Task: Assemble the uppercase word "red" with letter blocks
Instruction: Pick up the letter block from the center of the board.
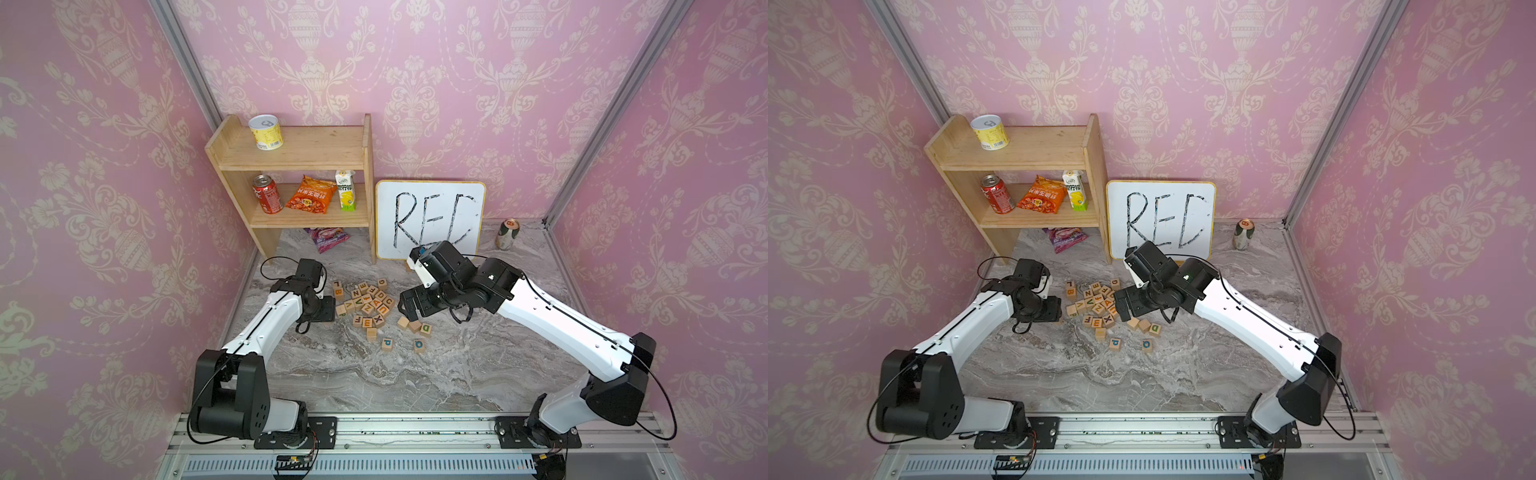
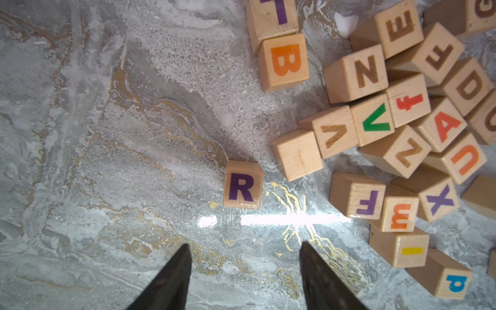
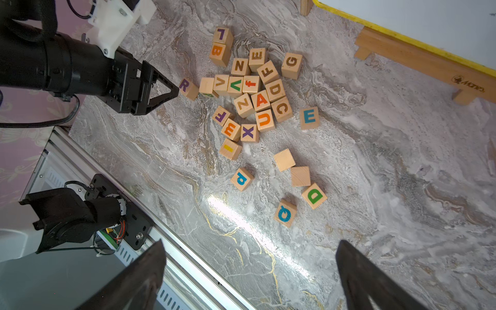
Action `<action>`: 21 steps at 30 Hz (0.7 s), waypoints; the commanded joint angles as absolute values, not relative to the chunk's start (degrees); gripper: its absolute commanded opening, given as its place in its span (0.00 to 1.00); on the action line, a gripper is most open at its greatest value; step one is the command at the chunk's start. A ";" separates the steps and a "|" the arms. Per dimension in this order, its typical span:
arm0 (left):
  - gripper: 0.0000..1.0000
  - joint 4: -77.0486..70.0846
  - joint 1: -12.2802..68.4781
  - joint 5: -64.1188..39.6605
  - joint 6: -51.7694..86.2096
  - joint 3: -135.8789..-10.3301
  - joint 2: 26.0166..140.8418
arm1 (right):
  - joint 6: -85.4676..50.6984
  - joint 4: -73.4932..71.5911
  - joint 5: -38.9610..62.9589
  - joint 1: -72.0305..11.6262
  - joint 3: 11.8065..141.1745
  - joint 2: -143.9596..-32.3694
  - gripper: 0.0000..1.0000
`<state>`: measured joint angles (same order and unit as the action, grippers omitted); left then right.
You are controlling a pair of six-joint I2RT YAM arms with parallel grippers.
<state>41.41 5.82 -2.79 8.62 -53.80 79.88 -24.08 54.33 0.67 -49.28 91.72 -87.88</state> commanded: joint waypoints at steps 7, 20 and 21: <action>0.61 39.83 5.93 -3.33 8.03 -52.37 82.12 | -23.74 53.51 1.45 -49.59 91.14 -88.13 1.00; 0.55 35.47 5.86 -2.89 8.88 -52.03 87.77 | -22.61 54.40 2.06 -49.57 93.86 -90.51 1.00; 0.55 35.26 5.89 -2.66 8.78 -52.03 88.22 | -22.54 54.53 2.03 -49.63 94.04 -90.62 1.00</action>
